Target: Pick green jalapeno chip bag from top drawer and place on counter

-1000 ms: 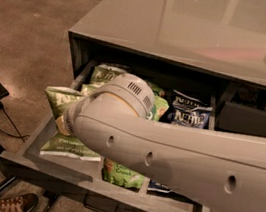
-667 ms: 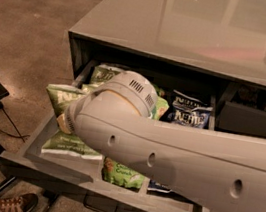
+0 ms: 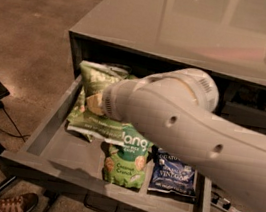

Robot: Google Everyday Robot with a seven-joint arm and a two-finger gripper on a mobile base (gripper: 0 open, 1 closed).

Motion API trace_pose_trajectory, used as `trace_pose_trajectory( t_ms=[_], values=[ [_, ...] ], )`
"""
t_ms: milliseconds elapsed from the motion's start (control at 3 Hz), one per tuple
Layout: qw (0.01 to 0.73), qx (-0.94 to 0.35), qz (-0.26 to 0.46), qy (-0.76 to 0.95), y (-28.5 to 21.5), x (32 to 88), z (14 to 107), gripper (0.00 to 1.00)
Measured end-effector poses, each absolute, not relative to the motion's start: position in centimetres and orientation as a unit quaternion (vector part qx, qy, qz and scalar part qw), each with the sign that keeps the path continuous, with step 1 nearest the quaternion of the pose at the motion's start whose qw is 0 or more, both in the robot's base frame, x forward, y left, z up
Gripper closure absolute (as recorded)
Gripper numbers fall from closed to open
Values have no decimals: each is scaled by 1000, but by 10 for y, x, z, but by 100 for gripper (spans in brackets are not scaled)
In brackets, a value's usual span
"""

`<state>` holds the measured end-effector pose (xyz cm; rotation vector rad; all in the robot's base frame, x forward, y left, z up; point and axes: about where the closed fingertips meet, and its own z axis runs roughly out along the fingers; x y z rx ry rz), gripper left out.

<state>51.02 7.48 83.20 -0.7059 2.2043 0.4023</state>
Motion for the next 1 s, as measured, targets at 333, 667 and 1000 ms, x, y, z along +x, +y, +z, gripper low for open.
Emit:
trace_pose_trajectory(
  t_ms=[333,667,1000],
  values=[
    [416,-238,176,860,36,529,851,100],
    [440,-206,186,854,0,536,867,100],
    [453,-172,197,852,-36,540,873,100]
  ],
)
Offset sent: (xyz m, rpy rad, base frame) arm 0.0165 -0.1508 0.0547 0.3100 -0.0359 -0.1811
